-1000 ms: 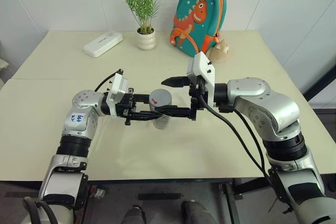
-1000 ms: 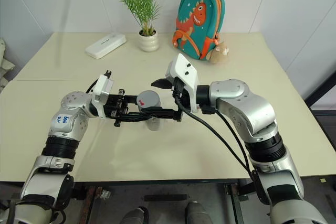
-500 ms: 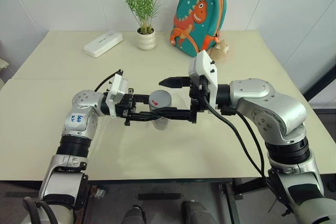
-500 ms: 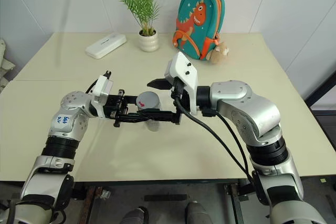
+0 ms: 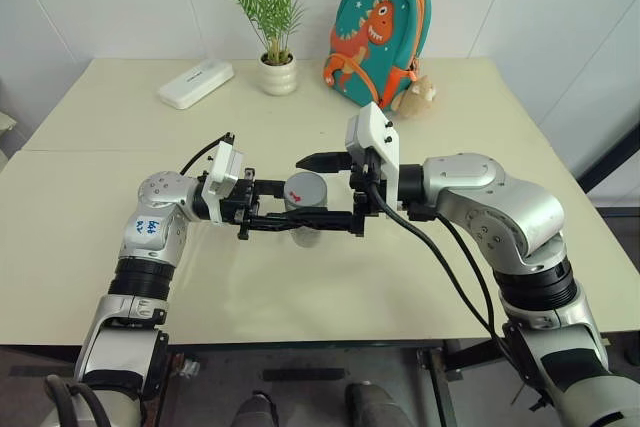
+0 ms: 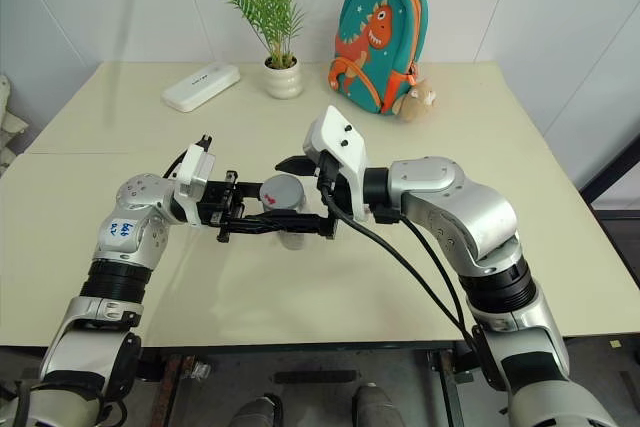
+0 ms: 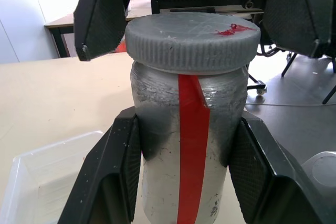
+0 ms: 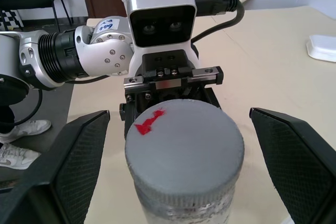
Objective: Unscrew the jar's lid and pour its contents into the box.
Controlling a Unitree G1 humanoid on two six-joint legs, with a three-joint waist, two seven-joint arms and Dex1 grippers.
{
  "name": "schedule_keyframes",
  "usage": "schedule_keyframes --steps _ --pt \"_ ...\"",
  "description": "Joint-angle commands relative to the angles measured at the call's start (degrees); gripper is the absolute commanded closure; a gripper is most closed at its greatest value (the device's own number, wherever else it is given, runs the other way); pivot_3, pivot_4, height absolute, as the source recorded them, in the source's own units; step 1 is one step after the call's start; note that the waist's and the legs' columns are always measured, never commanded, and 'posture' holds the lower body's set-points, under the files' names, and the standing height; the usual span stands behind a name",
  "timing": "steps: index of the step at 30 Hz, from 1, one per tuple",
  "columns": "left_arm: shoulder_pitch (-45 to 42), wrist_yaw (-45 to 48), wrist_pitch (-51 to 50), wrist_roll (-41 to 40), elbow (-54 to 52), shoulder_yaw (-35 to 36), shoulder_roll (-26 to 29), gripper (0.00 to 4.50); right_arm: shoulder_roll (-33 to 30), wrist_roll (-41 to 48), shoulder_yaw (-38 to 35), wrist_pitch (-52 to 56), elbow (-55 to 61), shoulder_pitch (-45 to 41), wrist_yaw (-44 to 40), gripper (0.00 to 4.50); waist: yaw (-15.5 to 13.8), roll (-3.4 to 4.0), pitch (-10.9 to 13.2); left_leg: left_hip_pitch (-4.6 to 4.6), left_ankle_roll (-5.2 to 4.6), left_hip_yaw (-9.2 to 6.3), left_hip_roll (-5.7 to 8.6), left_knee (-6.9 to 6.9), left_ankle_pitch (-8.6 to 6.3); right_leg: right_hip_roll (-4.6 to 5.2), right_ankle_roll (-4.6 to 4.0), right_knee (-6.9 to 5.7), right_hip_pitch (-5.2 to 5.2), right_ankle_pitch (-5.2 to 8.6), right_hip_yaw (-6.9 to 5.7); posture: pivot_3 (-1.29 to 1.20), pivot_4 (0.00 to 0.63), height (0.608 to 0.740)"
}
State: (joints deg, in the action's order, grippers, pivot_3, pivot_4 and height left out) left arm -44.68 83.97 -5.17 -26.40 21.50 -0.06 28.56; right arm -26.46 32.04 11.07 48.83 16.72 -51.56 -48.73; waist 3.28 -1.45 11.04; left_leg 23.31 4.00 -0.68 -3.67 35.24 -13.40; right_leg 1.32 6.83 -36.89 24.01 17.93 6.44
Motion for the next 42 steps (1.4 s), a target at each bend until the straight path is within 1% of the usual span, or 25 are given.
schedule_keyframes --steps 1,6,7,8,11,19,26,42 --pt "-0.7 0.0 0.5 0.1 -0.7 0.3 0.0 2.55 0.0 0.0 -0.6 -0.8 0.9 -1.3 -0.3 0.02 0.0 0.0 0.0 0.0 0.0 0.0 0.0 0.0 0.0 0.0 0.0 0.0 0.0 0.0 0.0 0.0 0.15 0.74" --pt "-0.7 0.0 0.6 0.1 -0.7 0.3 0.0 2.55 -0.6 0.0 -0.8 -0.5 1.0 -1.3 -0.6 0.02 0.0 0.0 0.0 0.0 0.0 0.0 0.0 0.0 0.0 0.0 0.0 0.0 0.0 0.0 0.0 0.0 0.15 0.74" --pt "-0.7 -0.1 0.5 0.1 -0.8 0.3 0.0 2.55 -0.7 0.1 -0.8 -0.3 1.2 -1.2 -0.7 0.39 0.0 0.0 0.0 0.0 0.0 0.0 0.0 0.0 0.0 0.0 0.0 0.0 0.0 0.0 0.0 0.0 0.15 0.74" --pt "-0.7 -0.1 0.5 0.1 -0.8 0.3 0.0 2.55 -0.8 0.3 -0.8 -0.1 1.4 -1.2 -0.9 0.58 0.0 0.0 0.0 0.0 0.0 0.0 0.0 0.0 0.0 0.0 0.0 0.0 0.0 0.0 0.0 0.0 0.15 0.74" --pt "-0.7 -0.1 0.4 0.1 -0.8 0.3 0.0 2.55 -0.5 0.9 -1.3 0.1 1.6 -1.4 -0.9 1.52 0.0 0.0 0.0 0.0 0.0 0.0 0.0 0.0 0.0 0.0 0.0 0.0 0.0 0.0 0.0 0.0 0.15 0.74" --pt "-0.6 -0.3 0.1 0.1 -1.0 0.2 0.1 2.55 -0.8 0.6 -1.8 -0.5 1.1 -2.1 -1.0 1.52 0.0 0.0 0.0 0.0 0.0 0.0 0.0 0.0 0.0 0.0 0.0 0.0 0.0 0.0 0.0 0.0 0.15 0.74" --pt "-0.2 -0.4 -1.3 0.5 -1.2 -0.6 0.4 2.55 -1.1 0.2 -3.4 -1.9 -0.7 -4.4 -1.3 1.52 0.0 0.0 0.0 0.0 0.0 0.0 0.0 0.0 0.0 0.0 0.0 -0.01 0.0 0.0 0.0 0.0 0.15 0.74" --pt "2.1 -0.8 -4.7 1.4 -4.9 -2.5 2.0 2.55 -3.1 -1.3 -5.0 -4.9 -3.1 -7.3 -2.9 1.52 0.0 0.0 0.0 0.0 0.0 0.0 0.0 0.0 0.0 0.0 0.0 0.0 0.0 0.0 0.0 0.0 0.15 0.74"
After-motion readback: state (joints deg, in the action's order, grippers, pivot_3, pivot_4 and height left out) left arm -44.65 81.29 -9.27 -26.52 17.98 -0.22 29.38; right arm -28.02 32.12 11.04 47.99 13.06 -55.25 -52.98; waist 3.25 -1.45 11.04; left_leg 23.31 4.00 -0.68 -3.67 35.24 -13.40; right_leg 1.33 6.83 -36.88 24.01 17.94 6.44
